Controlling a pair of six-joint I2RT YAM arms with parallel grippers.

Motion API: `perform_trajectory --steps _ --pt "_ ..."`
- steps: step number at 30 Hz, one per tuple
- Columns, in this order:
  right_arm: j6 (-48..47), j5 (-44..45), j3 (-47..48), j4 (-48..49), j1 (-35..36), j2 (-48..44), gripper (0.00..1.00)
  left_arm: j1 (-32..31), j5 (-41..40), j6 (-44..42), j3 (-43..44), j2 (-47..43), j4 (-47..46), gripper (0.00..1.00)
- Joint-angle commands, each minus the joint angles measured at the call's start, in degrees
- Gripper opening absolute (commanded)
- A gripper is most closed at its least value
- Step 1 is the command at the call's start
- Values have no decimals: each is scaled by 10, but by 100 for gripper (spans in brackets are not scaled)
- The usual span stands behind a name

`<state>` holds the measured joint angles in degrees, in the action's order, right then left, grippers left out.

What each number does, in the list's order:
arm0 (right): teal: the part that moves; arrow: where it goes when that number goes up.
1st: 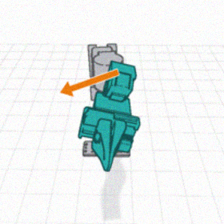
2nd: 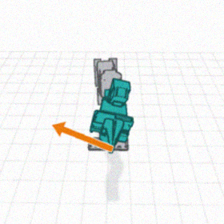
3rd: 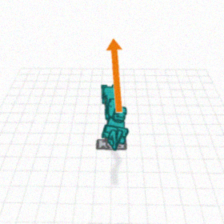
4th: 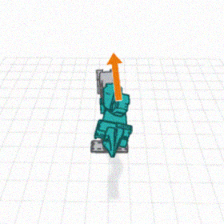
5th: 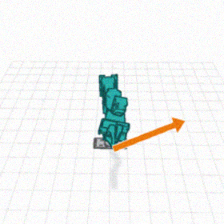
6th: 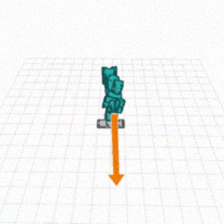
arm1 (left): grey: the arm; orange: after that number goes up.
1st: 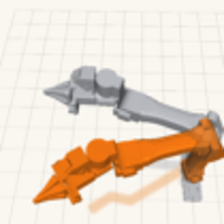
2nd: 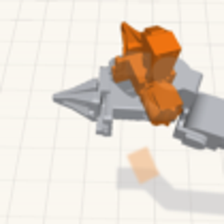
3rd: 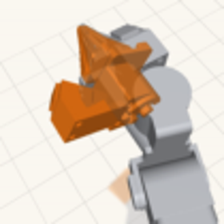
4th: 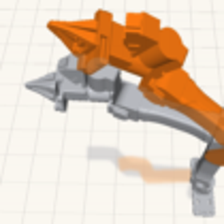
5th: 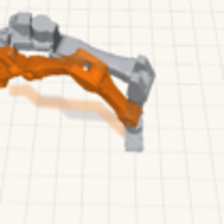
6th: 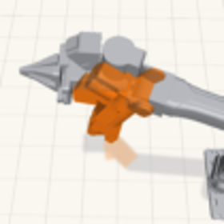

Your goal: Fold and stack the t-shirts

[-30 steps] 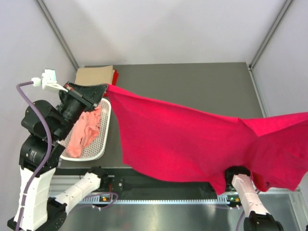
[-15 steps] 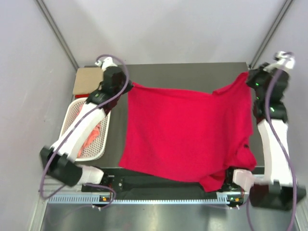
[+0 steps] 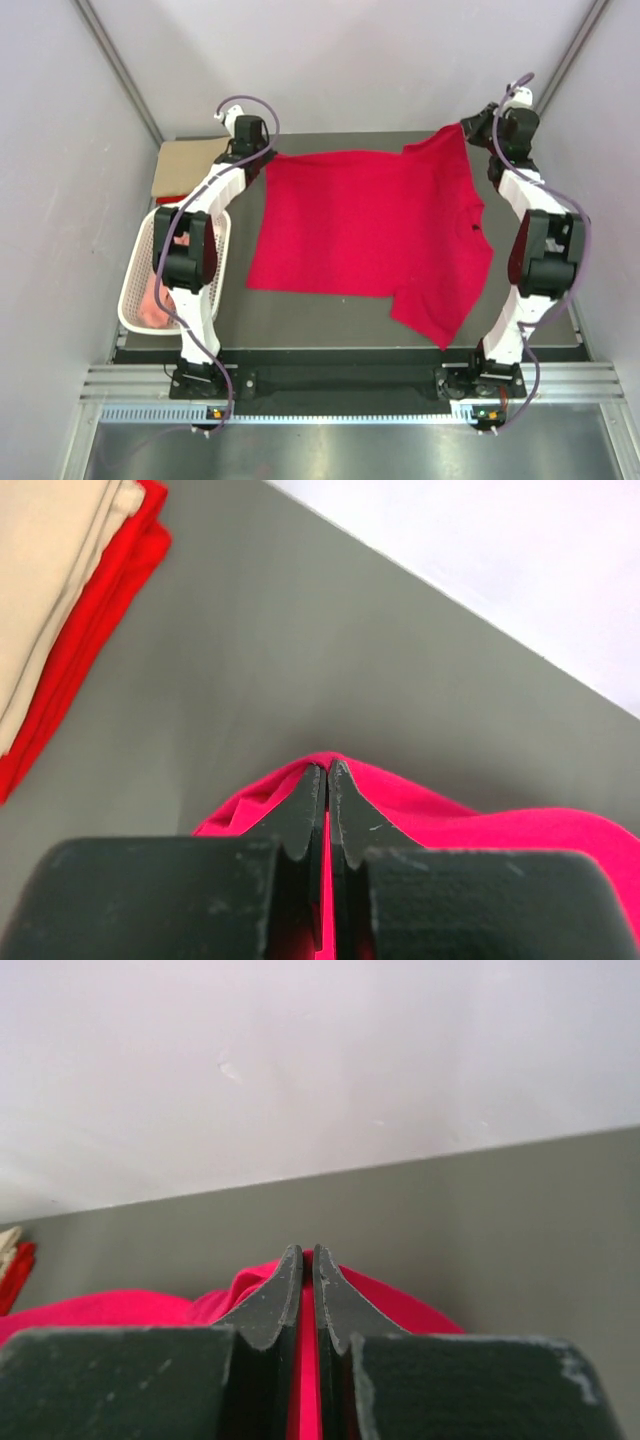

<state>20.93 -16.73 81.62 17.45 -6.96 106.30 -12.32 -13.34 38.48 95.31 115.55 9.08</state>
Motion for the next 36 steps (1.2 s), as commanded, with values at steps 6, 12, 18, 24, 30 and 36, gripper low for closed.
perform_trajectory --steps 6,12,18,24,30,36 --pt "35 -24 67 70 1 70 0 47 105 -24 48 37 -64 0" --pt "11 15 45 -23 -2 29 0 55 176 -51 30 21 -53 0" --pt "-2 50 -21 -73 -9 -43 0 56 200 -94 11 13 -29 0" --pt "-9 63 -122 -74 -10 -101 0 56 277 -96 2 31 -21 0" --pt "-9 97 -190 -109 -14 -164 0 57 236 -131 -26 14 24 0" --pt "-11 138 -251 -150 -20 -218 0 57 227 -144 -31 13 67 0"
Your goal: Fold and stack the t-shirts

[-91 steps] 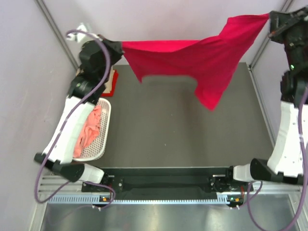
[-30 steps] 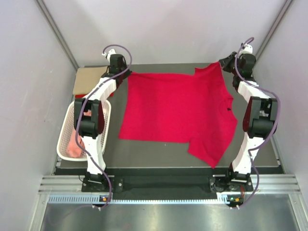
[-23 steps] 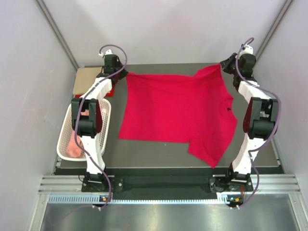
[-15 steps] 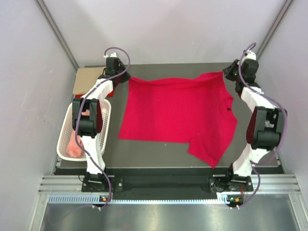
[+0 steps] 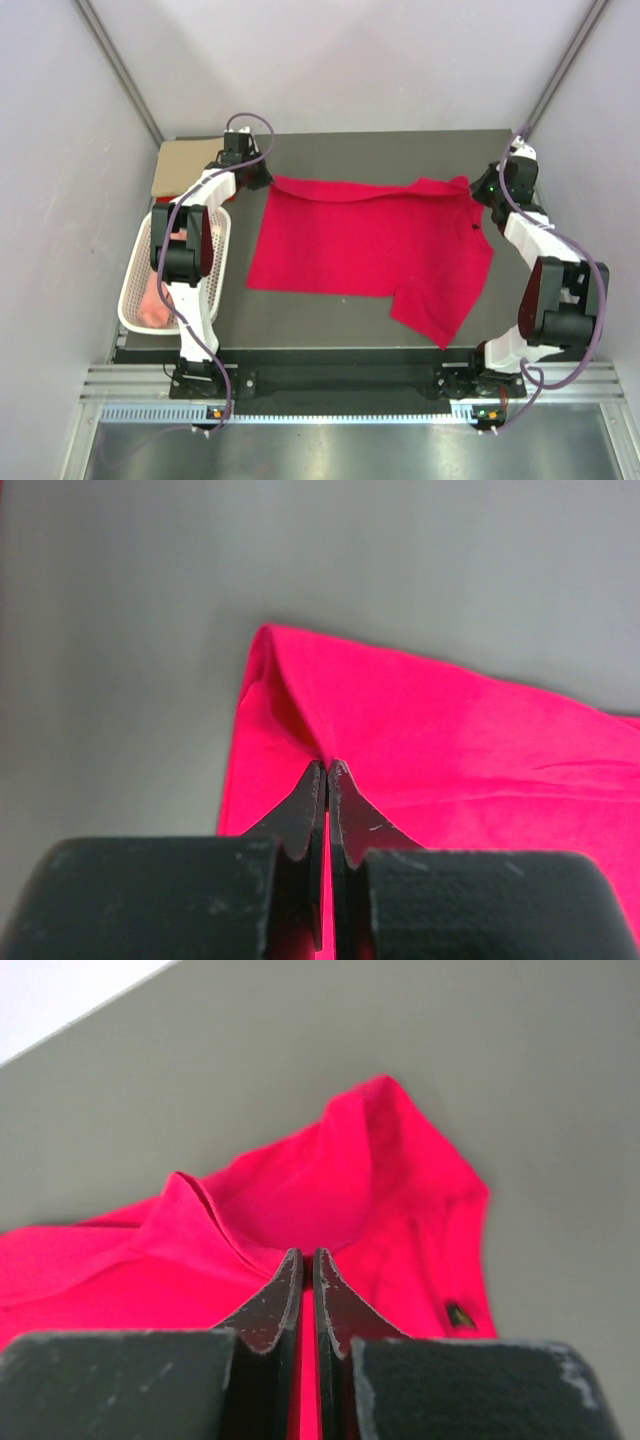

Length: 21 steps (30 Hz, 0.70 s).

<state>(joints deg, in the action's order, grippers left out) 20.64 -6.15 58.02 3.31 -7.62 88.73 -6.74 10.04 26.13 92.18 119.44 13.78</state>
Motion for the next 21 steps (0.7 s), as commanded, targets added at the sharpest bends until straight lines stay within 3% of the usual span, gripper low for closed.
perform_trajectory --steps 1,8,21 --pt "-9 36 -19 -15 -13 -46 0 1 -8 -21 0 -25 27 0" --pt "-3 58 -47 -58 -14 -65 0 2 -34 -42 -4 -24 91 0" --pt "6 76 -114 -67 -14 -92 0 0 -15 -37 -43 -35 121 0"
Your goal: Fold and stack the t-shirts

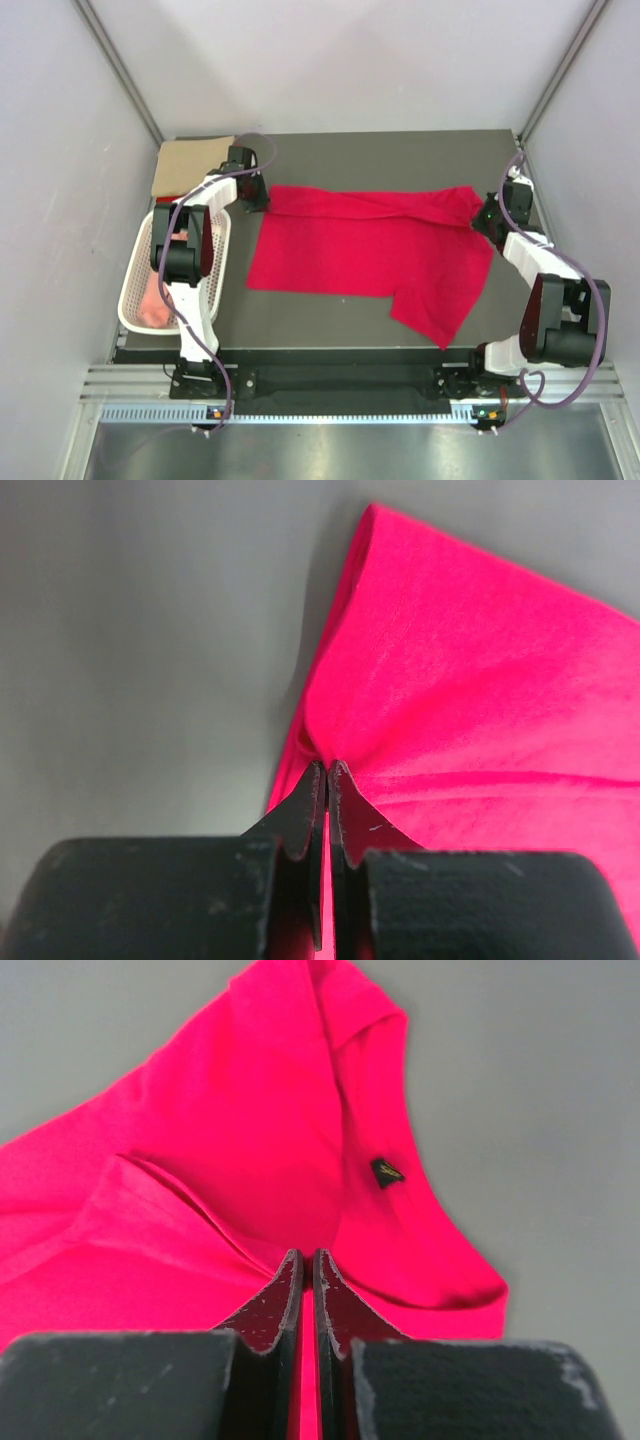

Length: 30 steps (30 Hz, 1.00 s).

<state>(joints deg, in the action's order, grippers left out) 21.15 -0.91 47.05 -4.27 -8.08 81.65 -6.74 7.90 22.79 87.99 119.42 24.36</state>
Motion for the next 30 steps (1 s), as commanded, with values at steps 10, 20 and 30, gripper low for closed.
perform_trajectory --steps 10,20,30 --pt "14 35 -23 1 -10 -21 0 -4 1 2 -39 -55 28 0" --pt "11 58 -24 -18 -10 -20 0 -5 -33 7 -48 -54 37 0" --pt "13 70 20 -42 -11 -36 0 -5 -68 18 17 -61 76 0"
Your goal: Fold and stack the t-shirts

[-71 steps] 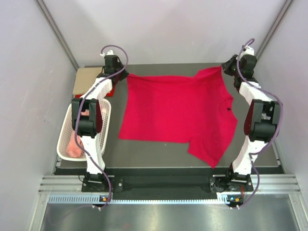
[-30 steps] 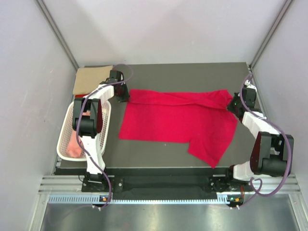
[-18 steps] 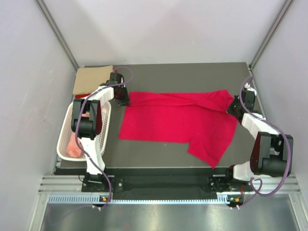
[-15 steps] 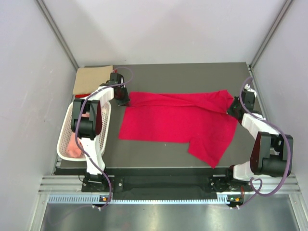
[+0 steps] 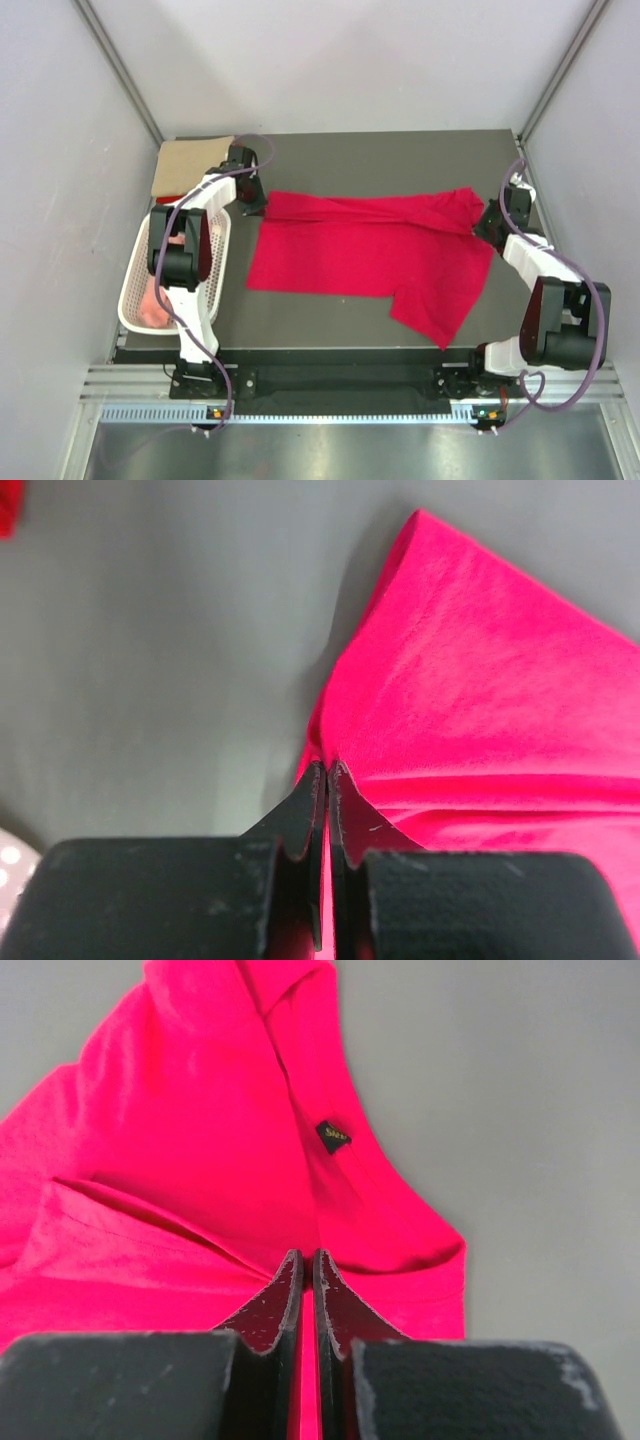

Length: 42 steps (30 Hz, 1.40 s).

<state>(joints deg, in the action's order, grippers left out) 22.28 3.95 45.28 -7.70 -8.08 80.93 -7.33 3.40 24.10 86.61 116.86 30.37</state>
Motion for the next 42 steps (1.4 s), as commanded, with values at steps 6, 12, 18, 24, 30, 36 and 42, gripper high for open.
perform_trajectory --steps 6,12,18,24,30,36,42 --pt "-3 23 39 -7 -10 -34 0 0 -18 5 39 -49 24 0" --pt "-4 31 26 -15 -12 -33 0 0 -9 4 14 -58 35 0" --pt "14 37 -6 -19 -11 -26 4 -3 20 3 -47 -56 12 3" --pt "13 29 22 -56 -12 -28 25 -4 60 -23 -31 -66 22 23" --pt "-12 -22 101 -65 -12 22 41 -4 79 -47 51 -49 22 39" --pt "-62 -86 201 -57 -12 125 49 -4 63 -83 149 42 55 37" --pt "-92 -120 281 -59 -26 206 50 -4 49 -106 185 87 59 38"
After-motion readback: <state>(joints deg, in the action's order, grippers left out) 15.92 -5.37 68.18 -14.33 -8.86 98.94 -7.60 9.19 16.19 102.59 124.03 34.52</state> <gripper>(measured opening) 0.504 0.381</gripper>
